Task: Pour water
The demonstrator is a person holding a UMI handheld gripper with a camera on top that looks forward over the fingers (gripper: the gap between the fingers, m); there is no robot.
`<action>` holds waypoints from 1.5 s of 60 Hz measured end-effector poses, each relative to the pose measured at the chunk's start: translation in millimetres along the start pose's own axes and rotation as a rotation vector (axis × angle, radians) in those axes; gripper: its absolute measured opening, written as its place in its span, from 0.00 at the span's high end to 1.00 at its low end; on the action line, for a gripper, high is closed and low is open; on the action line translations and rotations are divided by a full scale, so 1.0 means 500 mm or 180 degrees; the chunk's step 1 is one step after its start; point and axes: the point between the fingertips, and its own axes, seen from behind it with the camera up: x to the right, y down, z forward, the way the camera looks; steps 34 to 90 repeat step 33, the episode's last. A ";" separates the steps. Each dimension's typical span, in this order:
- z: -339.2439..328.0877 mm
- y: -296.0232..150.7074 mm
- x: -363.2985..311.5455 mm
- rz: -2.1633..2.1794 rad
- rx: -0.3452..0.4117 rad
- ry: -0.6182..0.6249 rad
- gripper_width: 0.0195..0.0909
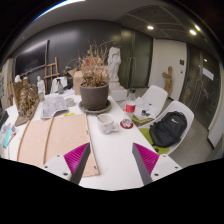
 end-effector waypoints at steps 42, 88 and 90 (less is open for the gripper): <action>-0.192 0.026 -0.077 -0.0240 0.0168 -0.0030 0.07; -0.192 0.026 -0.077 -0.0240 0.0168 -0.0030 0.07; -0.192 0.026 -0.077 -0.0240 0.0168 -0.0030 0.07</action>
